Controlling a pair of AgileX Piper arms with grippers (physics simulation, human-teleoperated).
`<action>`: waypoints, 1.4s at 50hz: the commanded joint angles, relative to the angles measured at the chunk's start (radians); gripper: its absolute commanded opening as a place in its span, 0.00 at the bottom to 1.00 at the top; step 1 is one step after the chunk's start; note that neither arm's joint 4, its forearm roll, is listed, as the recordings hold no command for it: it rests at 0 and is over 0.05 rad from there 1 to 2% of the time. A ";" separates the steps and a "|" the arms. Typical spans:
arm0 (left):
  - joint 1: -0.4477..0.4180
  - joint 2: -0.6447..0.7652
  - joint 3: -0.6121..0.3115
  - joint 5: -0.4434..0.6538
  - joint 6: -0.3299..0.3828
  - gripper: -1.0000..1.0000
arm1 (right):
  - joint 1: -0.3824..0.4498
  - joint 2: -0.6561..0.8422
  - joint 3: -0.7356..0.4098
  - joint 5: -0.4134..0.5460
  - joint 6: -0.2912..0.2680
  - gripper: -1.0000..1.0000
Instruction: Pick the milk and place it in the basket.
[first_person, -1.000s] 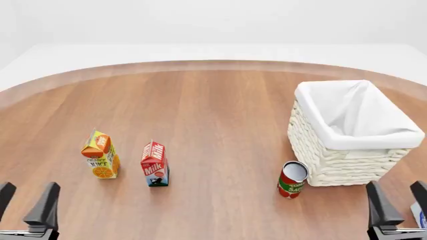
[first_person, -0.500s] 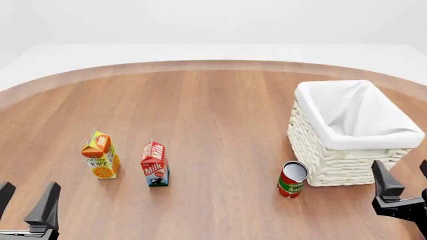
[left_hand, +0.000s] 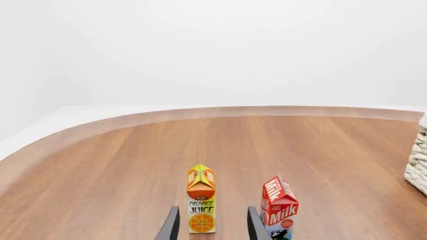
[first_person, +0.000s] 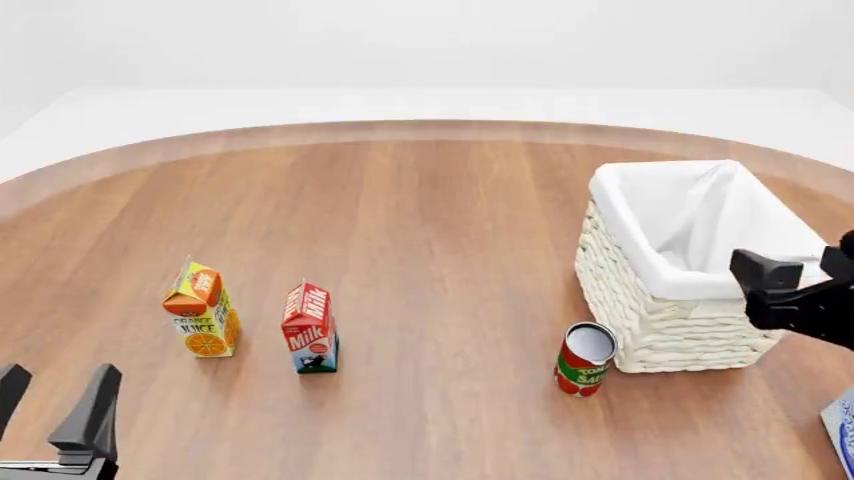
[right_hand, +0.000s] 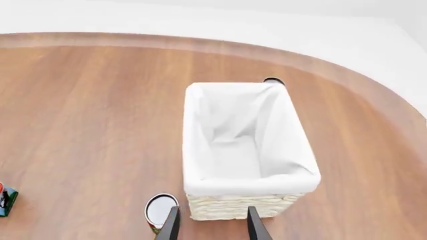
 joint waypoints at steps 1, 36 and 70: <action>0.000 0.000 0.000 0.000 0.000 1.00 | 0.045 0.138 -0.196 0.162 0.040 1.00; 0.000 0.000 0.000 0.000 0.000 1.00 | 0.259 0.608 -0.790 0.585 0.222 1.00; 0.000 0.000 0.000 0.000 0.000 1.00 | 0.493 0.985 -1.227 0.763 0.453 1.00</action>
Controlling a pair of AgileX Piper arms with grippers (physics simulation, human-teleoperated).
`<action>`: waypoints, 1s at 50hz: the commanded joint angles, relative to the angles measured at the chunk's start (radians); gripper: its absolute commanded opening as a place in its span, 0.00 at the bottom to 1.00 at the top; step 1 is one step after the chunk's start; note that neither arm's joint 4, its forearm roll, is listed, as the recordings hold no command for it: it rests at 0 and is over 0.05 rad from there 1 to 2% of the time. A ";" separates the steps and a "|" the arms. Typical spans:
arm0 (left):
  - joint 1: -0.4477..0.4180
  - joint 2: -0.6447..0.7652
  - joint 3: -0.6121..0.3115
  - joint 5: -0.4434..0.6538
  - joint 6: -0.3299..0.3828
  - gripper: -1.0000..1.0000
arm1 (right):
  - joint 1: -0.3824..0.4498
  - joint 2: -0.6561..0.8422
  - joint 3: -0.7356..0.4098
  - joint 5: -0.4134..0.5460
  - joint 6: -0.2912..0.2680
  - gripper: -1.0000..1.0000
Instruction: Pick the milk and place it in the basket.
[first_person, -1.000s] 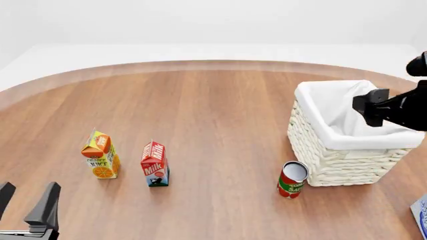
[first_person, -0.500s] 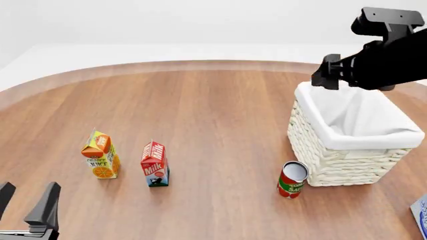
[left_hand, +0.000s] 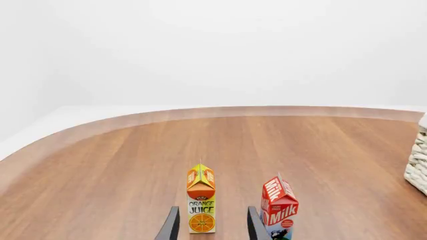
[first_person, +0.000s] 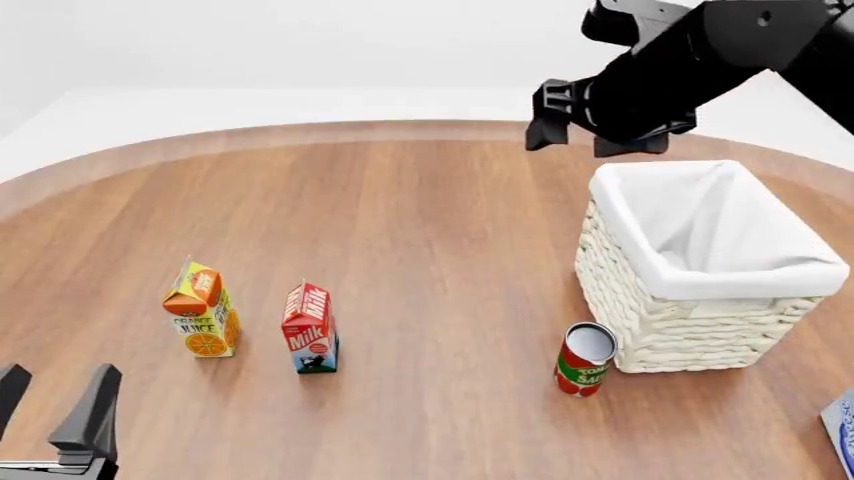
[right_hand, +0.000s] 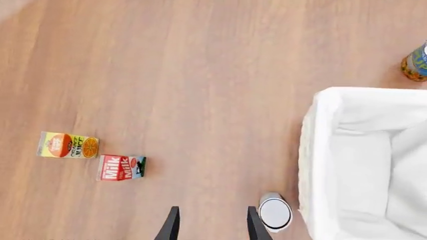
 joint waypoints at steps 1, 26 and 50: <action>0.000 0.000 0.000 0.000 0.000 1.00 | 0.072 0.121 -0.138 0.054 0.086 1.00; 0.000 0.000 0.000 0.000 0.000 1.00 | 0.233 0.323 -0.350 0.113 0.208 1.00; 0.000 0.000 0.000 0.000 0.000 1.00 | 0.367 0.447 -0.452 0.113 0.297 1.00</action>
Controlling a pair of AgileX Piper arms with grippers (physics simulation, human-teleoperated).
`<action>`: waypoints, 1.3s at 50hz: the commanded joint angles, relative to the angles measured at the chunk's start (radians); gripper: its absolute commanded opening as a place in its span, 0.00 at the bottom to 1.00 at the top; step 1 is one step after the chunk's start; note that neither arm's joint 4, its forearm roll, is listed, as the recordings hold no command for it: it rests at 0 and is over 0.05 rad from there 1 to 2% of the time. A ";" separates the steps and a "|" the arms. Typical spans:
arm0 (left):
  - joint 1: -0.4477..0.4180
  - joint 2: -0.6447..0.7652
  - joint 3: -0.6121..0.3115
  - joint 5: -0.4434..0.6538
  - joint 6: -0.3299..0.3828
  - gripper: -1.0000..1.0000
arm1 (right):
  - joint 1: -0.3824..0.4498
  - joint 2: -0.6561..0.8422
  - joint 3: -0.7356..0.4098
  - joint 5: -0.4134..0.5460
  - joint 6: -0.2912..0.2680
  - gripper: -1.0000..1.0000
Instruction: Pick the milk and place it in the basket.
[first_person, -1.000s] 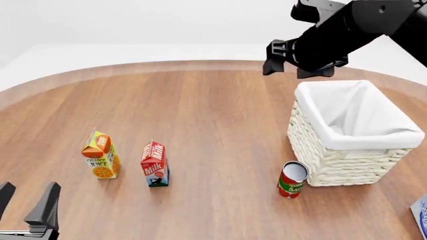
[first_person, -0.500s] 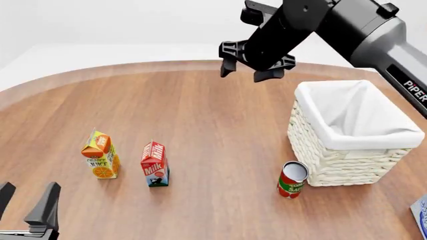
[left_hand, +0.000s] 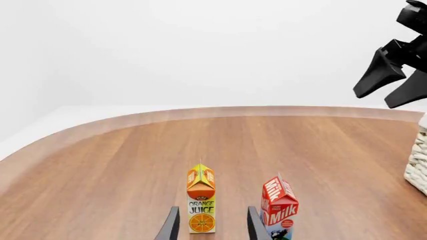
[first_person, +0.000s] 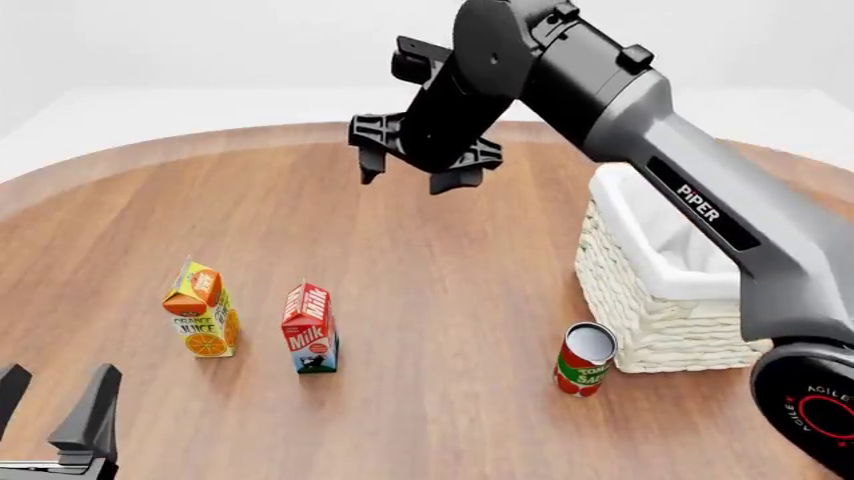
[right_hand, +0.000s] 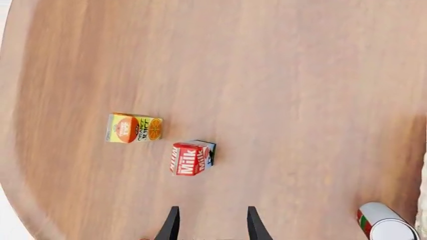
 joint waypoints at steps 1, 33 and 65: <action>0.000 0.000 0.000 0.000 0.000 1.00 | 0.057 0.054 -0.041 0.001 0.028 1.00; 0.000 0.000 0.000 0.000 0.000 1.00 | 0.173 0.142 -0.090 0.000 0.159 1.00; 0.000 0.000 0.000 0.000 0.000 1.00 | 0.147 0.145 -0.037 0.001 0.264 1.00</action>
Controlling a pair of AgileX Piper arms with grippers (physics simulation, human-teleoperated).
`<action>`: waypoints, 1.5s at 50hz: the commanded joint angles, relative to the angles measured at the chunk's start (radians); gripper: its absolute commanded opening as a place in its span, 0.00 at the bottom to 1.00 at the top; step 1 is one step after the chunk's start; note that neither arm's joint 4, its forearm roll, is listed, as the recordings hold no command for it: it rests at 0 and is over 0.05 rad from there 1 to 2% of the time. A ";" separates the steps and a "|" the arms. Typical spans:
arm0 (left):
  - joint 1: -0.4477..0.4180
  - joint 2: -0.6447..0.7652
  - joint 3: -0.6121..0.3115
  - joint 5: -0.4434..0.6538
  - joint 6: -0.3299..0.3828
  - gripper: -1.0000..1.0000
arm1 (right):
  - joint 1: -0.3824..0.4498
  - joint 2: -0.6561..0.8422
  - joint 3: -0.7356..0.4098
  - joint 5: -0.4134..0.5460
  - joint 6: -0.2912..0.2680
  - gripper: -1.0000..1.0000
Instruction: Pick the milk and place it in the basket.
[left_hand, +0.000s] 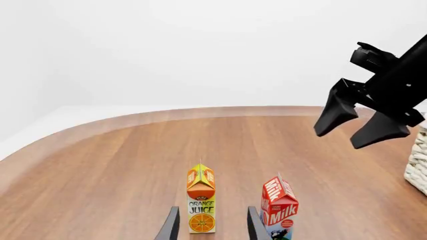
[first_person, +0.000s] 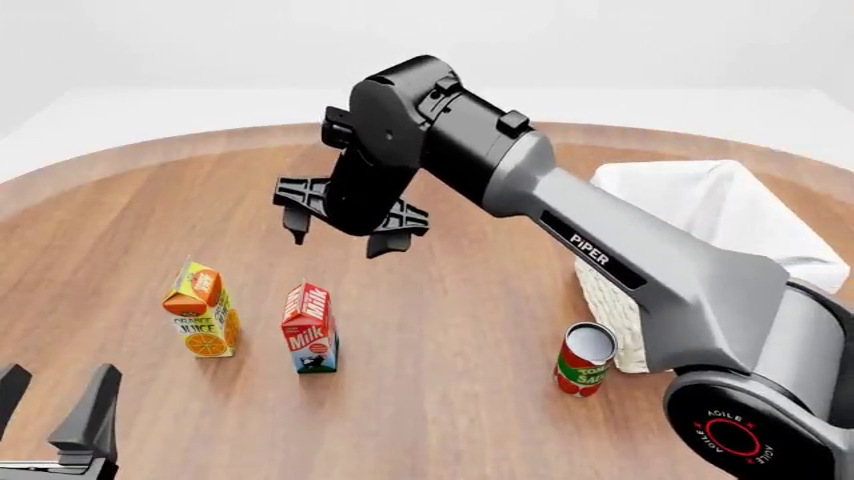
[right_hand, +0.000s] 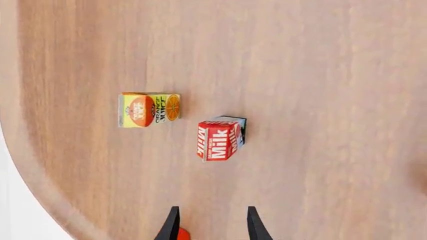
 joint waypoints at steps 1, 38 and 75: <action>0.000 0.000 0.000 0.000 0.000 1.00 | -0.003 0.020 -0.006 0.004 0.035 1.00; 0.000 0.000 0.000 0.000 0.000 1.00 | 0.040 0.154 -0.098 -0.015 0.069 1.00; 0.000 0.000 0.000 0.000 0.000 1.00 | 0.049 0.237 -0.083 -0.060 0.068 1.00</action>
